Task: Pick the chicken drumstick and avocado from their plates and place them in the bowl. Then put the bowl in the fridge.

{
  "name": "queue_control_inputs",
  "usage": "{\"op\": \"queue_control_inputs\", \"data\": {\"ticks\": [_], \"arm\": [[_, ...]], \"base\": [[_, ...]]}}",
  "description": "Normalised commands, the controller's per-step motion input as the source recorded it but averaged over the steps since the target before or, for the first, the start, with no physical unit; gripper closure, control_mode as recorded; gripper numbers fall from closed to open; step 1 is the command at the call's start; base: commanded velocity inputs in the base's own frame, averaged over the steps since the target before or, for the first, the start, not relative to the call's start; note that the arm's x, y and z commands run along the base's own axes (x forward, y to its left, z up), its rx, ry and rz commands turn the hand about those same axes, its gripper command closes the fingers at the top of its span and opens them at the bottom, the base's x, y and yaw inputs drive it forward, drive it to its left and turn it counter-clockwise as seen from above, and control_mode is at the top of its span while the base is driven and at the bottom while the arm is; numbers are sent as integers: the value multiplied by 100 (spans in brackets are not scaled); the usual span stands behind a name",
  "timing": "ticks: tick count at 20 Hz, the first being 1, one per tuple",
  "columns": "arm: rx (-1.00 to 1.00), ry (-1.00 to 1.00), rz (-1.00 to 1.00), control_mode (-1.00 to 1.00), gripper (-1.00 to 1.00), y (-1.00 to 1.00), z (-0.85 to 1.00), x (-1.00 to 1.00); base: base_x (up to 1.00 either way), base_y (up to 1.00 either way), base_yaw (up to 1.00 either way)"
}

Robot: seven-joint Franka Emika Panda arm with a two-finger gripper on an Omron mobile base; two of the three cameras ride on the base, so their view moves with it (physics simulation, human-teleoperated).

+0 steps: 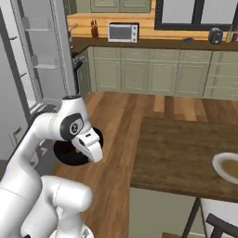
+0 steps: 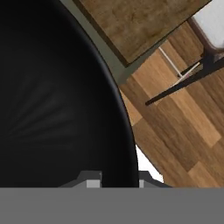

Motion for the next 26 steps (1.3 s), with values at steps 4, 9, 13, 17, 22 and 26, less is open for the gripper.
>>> {"op": "queue_control_inputs", "data": {"ticks": [4, 9, 13, 17, 22, 26], "arm": [[0, 0, 0, 100, 100, 0, 0, 0], [0, 0, 0, 100, 100, 0, 0, 0], [0, 0, 0, 100, 100, 0, 0, 0], [0, 0, 0, 100, 100, 0, 0, 0], [0, 0, 0, 100, 100, 0, 0, 0], [0, 0, 0, 100, 100, 0, 0, 0]], "base": [[82, -3, -2], [89, 0, 0], [88, 0, 0], [82, 0, 1], [46, 0, 19], [20, 0, 47]]}}
